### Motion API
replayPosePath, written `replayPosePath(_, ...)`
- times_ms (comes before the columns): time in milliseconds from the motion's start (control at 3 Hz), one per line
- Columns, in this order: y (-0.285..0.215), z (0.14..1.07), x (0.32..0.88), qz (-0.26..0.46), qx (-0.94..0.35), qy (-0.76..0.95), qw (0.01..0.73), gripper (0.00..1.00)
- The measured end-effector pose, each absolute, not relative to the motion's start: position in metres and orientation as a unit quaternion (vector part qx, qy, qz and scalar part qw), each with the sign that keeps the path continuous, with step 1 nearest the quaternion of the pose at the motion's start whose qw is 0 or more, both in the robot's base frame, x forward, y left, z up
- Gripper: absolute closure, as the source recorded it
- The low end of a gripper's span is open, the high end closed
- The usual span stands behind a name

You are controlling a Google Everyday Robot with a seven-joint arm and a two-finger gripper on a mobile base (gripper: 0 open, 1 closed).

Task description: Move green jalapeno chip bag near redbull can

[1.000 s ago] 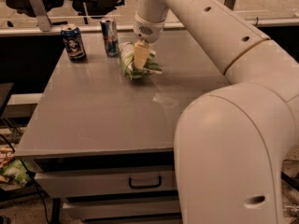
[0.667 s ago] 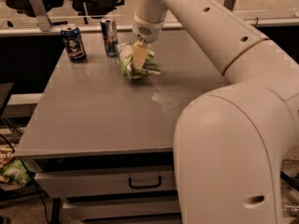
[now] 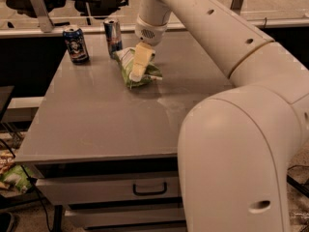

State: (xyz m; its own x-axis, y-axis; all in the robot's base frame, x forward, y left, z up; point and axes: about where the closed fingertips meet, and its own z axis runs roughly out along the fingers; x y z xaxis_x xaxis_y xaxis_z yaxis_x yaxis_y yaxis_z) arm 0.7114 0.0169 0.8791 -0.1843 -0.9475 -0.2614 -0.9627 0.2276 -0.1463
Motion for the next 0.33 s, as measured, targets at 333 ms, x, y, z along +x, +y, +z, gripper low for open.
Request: replayPosePath(333,0.0169,0.8791,0.7114,0.025,-0.621,0.769,0.149,0.00)
